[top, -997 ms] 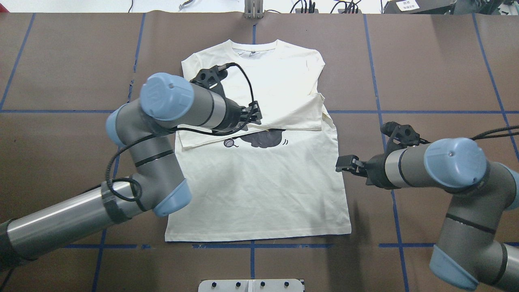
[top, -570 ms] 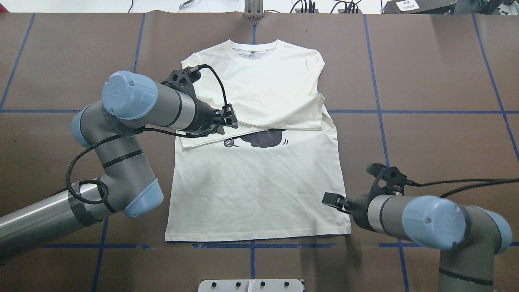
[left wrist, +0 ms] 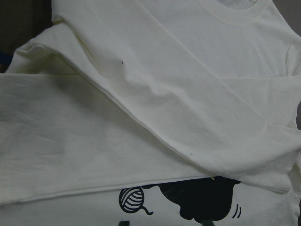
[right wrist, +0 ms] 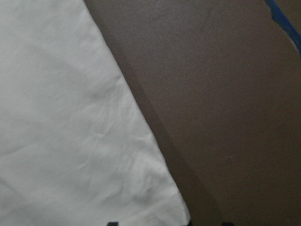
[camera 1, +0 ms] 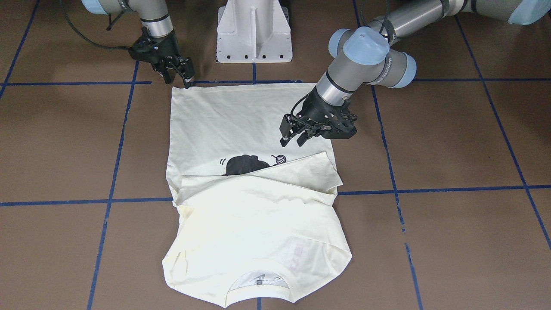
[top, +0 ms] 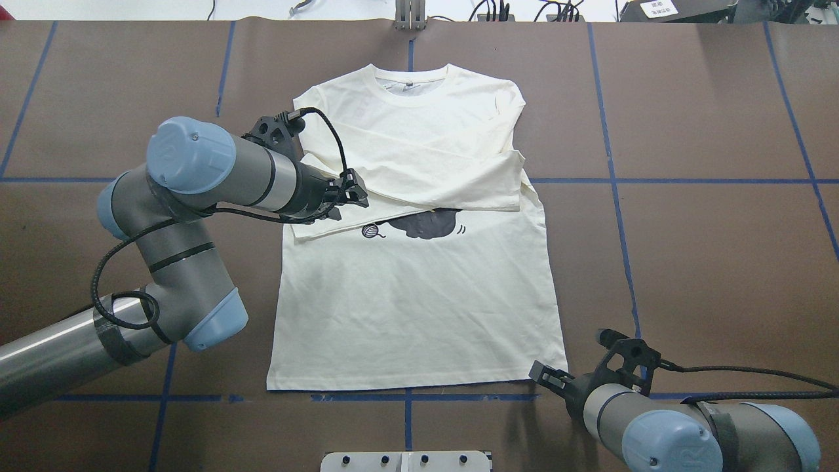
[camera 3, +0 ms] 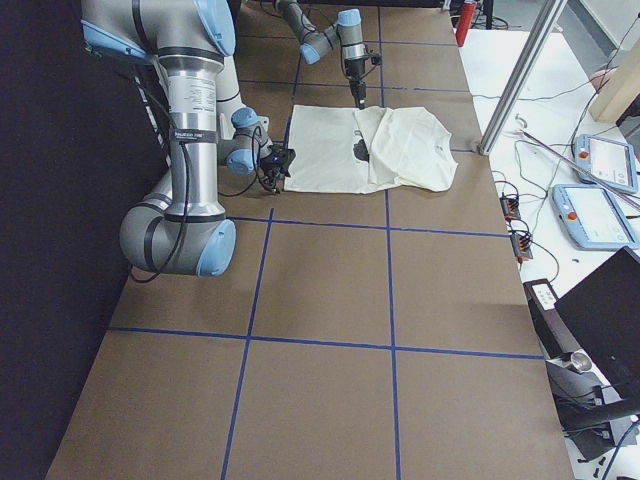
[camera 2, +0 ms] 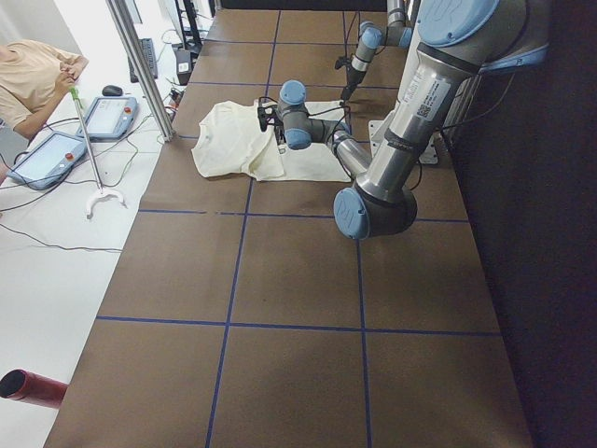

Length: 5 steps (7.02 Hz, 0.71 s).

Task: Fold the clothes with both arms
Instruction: 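Move the left gripper to a near hem corner while the right gripper reaches the other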

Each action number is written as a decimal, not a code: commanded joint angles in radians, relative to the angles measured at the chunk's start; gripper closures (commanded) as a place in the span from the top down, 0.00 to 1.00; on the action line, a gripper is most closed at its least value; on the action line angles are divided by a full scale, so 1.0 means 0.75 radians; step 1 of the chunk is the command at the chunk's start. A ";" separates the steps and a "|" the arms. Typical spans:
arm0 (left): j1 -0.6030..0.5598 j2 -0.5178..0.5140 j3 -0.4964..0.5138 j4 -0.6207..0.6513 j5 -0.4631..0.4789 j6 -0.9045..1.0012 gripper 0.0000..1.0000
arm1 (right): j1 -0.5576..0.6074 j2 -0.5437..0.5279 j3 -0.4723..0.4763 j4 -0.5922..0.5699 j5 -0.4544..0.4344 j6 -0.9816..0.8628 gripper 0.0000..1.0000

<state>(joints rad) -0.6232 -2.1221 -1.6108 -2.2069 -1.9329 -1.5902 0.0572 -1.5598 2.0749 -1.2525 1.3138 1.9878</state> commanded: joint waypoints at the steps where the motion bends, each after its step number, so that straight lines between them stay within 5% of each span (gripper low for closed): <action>1: 0.000 0.001 -0.002 0.001 0.002 -0.001 0.60 | -0.001 -0.002 -0.009 -0.003 -0.021 0.008 0.32; 2: -0.002 0.005 -0.004 0.001 0.002 -0.001 0.60 | 0.003 -0.002 -0.011 -0.003 -0.038 0.008 0.25; 3: 0.000 0.013 -0.010 0.001 0.004 -0.003 0.60 | 0.004 0.000 -0.009 -0.003 -0.040 0.008 0.00; 5: -0.004 0.017 -0.018 0.005 0.004 -0.015 0.61 | 0.006 0.002 0.001 -0.005 -0.058 0.006 0.00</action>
<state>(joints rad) -0.6244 -2.1116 -1.6206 -2.2045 -1.9299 -1.5956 0.0601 -1.5605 2.0701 -1.2552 1.2774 1.9939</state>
